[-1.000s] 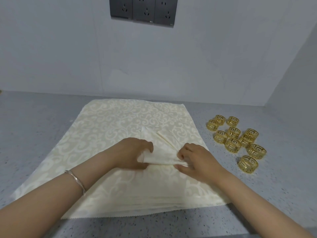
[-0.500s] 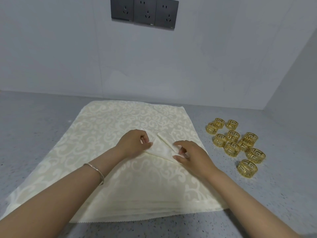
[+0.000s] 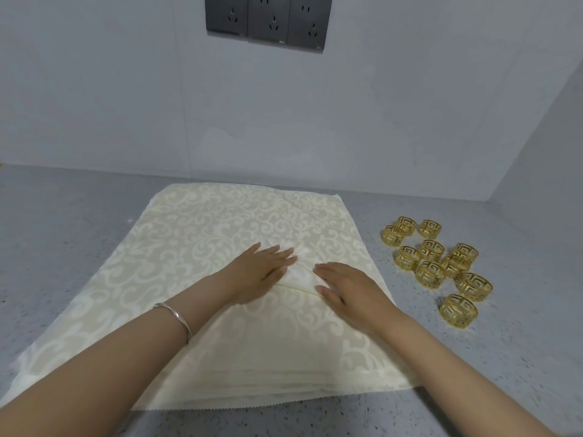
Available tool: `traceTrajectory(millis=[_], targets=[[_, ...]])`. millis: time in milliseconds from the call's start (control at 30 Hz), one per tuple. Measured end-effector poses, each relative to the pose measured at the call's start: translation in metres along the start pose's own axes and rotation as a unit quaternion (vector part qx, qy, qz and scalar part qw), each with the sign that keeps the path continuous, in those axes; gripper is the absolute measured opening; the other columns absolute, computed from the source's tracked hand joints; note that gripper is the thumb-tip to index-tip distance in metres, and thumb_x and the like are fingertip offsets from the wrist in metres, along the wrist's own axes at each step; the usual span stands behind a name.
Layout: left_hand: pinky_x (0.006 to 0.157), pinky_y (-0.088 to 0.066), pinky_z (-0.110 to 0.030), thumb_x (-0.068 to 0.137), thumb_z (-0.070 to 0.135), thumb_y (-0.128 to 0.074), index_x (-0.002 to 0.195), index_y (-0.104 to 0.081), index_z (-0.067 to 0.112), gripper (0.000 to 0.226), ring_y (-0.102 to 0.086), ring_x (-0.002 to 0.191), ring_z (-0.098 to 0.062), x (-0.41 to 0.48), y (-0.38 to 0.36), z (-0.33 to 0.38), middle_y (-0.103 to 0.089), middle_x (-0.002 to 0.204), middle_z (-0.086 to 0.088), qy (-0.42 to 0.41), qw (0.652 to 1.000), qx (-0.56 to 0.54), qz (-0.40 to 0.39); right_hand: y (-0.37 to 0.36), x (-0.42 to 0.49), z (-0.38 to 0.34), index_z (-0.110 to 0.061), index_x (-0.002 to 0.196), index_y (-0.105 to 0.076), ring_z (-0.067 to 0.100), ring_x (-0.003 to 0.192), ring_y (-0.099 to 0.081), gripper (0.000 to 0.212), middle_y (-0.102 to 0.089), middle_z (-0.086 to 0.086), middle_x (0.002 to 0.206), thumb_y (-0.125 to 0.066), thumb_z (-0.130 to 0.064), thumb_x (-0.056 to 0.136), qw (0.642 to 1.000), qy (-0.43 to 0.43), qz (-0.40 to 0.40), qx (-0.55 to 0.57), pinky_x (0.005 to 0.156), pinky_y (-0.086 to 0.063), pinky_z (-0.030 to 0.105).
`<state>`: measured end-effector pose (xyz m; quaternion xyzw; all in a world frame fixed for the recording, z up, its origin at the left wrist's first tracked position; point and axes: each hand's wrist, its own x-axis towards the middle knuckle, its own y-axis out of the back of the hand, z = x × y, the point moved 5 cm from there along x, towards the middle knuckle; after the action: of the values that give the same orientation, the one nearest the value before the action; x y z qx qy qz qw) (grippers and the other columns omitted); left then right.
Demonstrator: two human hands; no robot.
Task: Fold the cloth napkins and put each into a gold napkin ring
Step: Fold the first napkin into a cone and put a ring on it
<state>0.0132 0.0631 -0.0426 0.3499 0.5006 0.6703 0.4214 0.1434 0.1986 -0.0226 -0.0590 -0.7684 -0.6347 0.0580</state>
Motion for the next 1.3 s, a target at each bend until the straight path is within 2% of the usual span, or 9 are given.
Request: traceTrajectory(millis=[200,367,500,600,700,800,867,1067,1300], targets=[[0.120,0.000,-0.030,0.105,0.030,-0.019,0.149,-0.026,0.034,0.044,-0.010,0.146,-0.005,0.002,0.002,0.002,-0.016,0.157,0.017,0.027,0.998,-0.052,-0.015,-0.009,0.010,-0.016,-0.020,0.152,-0.010,0.019,0.147,-0.009,0.058,-0.013,-0.004,0.159,-0.031,-0.038,0.101,0.995,-0.007,-0.064,-0.076,0.113,-0.019,0.026],[0.119,0.000,-0.028,0.105,0.033,-0.015,0.147,-0.030,0.034,0.045,-0.012,0.145,-0.003,0.002,0.004,0.001,-0.019,0.156,0.018,0.045,0.995,-0.084,-0.027,-0.012,0.031,-0.022,-0.011,0.146,-0.029,0.023,0.138,-0.032,0.049,-0.037,0.003,0.149,-0.040,-0.013,0.098,0.989,-0.042,-0.025,-0.142,0.096,-0.039,0.031],[0.120,-0.003,-0.031,0.101,0.051,-0.011,0.147,-0.031,0.034,0.053,-0.015,0.145,-0.006,0.001,0.009,0.002,-0.025,0.155,0.014,0.087,0.987,-0.123,-0.050,-0.016,0.035,-0.024,-0.014,0.113,-0.054,0.023,0.092,-0.060,0.031,-0.062,0.002,0.099,-0.045,-0.002,0.086,0.987,-0.068,0.035,-0.141,0.062,-0.032,0.030],[0.120,-0.002,-0.032,0.097,0.056,-0.010,0.149,-0.025,0.035,0.058,-0.014,0.146,-0.006,-0.005,0.029,0.009,-0.023,0.156,0.013,0.084,0.983,-0.165,0.011,-0.007,0.035,-0.013,-0.020,0.106,-0.066,0.019,0.078,-0.062,0.030,-0.069,-0.001,0.088,-0.050,-0.006,0.086,0.992,-0.075,0.090,-0.041,0.063,-0.039,0.030],[0.120,0.001,-0.028,0.094,0.065,-0.015,0.151,-0.013,0.034,0.065,-0.004,0.146,-0.001,-0.021,0.066,0.020,-0.012,0.158,0.016,0.035,0.978,-0.137,0.153,0.021,0.037,0.006,-0.014,0.087,-0.070,0.014,0.069,-0.056,0.017,-0.066,0.001,0.081,-0.054,-0.013,0.092,0.950,-0.168,0.119,0.236,0.056,-0.037,0.022],[0.119,0.005,-0.024,0.088,0.071,-0.027,0.152,-0.007,0.035,0.076,0.003,0.145,0.001,-0.034,0.085,0.033,-0.002,0.158,0.018,-0.034,0.977,-0.045,0.207,0.027,0.034,0.020,-0.010,0.094,-0.067,0.021,0.082,-0.068,0.019,-0.072,0.005,0.092,-0.067,-0.027,0.088,0.804,-0.280,0.035,0.523,0.075,-0.055,0.031],[0.119,0.008,-0.025,0.085,0.073,-0.032,0.152,-0.003,0.035,0.082,0.009,0.145,0.001,-0.037,0.078,0.040,0.004,0.158,0.018,-0.072,0.981,0.020,0.176,0.022,0.032,0.021,-0.009,0.109,-0.065,0.026,0.094,-0.068,0.029,-0.071,0.010,0.105,-0.069,-0.026,0.086,0.734,-0.306,-0.044,0.604,0.085,-0.055,0.039],[0.116,0.017,-0.029,0.080,0.079,-0.039,0.150,0.010,0.037,0.096,0.025,0.141,-0.001,-0.031,0.020,0.037,0.020,0.155,0.020,-0.078,0.992,0.092,0.020,-0.004,0.018,0.017,-0.005,0.124,-0.057,0.030,0.110,-0.062,0.062,-0.066,0.015,0.118,-0.076,-0.037,0.075,0.734,-0.341,-0.276,0.519,0.098,-0.048,0.041],[0.120,-0.004,-0.028,0.089,0.068,-0.040,0.151,0.000,0.039,0.080,0.003,0.146,-0.002,-0.020,-0.002,0.043,0.003,0.157,0.023,-0.033,0.999,0.004,-0.033,-0.008,0.017,0.026,-0.006,0.123,-0.057,0.027,0.105,-0.064,0.056,-0.067,0.012,0.115,-0.074,-0.036,0.080,0.760,-0.337,-0.270,0.486,0.092,-0.051,0.039]])
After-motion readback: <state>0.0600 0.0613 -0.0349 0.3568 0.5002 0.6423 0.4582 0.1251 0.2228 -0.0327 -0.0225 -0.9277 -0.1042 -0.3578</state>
